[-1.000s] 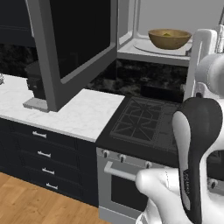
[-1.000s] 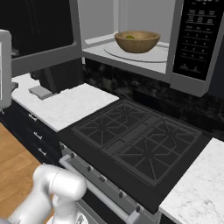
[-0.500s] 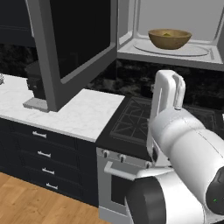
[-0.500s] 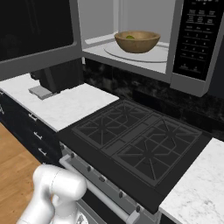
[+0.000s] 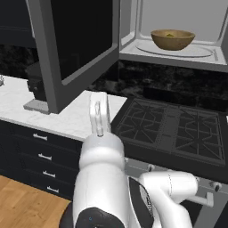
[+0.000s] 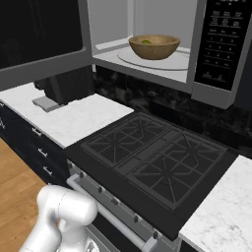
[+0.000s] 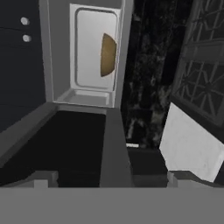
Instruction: Pick the lime from the sink and place it in the bowl. Then pick the bowl and place it in the microwave. Then close the microwave door and press the start button.
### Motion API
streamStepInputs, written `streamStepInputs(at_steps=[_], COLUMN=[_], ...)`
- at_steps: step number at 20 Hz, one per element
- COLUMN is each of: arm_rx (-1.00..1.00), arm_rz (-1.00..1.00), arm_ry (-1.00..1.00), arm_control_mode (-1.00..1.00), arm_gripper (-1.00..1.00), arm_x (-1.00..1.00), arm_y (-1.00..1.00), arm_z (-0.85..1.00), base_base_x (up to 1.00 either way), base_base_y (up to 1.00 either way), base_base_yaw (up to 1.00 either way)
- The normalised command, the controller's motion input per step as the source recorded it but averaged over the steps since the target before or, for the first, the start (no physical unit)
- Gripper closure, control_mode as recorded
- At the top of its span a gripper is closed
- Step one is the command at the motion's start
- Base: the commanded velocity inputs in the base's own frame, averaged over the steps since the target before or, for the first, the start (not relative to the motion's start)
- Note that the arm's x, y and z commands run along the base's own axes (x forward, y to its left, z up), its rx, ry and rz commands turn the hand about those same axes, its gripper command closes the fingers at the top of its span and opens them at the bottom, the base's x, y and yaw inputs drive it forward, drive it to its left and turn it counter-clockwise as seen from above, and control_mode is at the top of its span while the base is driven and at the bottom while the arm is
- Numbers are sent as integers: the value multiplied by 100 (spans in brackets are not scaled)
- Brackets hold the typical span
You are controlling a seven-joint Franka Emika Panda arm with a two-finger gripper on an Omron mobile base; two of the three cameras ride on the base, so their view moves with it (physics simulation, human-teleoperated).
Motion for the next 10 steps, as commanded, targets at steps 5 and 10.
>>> streamStepInputs(at_steps=[5, 10], arm_rx=[-7, -5], arm_rz=[-17, -16], arm_ry=[-17, -17], arm_control_mode=[-100, -100], arm_gripper=[-100, -100], arm_x=[57, 80], arm_y=[100, 98], arm_z=[-52, -59], base_base_x=[0, 0], base_base_y=[0, 0], base_base_yaw=[0, 0])
